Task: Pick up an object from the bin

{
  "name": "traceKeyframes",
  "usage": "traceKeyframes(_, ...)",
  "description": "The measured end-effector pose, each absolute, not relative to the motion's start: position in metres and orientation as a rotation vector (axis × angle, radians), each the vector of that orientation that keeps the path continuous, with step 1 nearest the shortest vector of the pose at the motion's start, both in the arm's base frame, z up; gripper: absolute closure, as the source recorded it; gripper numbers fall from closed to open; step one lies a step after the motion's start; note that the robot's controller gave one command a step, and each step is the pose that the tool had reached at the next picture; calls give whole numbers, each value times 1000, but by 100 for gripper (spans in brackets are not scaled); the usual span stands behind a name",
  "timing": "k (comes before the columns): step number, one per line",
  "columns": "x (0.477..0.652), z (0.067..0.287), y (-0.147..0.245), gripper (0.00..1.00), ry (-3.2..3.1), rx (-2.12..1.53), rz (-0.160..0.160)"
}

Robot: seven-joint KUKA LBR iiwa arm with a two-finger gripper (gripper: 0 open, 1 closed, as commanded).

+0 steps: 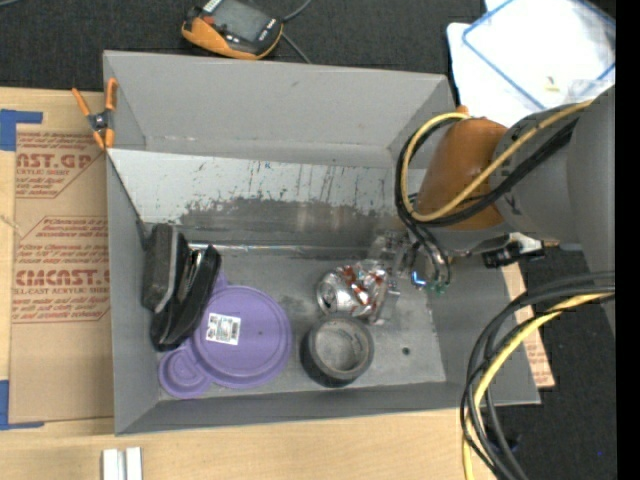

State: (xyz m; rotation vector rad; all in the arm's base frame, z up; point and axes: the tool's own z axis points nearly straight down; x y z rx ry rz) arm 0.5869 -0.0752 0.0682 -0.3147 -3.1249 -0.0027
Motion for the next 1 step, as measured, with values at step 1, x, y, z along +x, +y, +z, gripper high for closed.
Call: traceKeyframes(1, 585, 70, -67, 0, -3136, -254, 0)
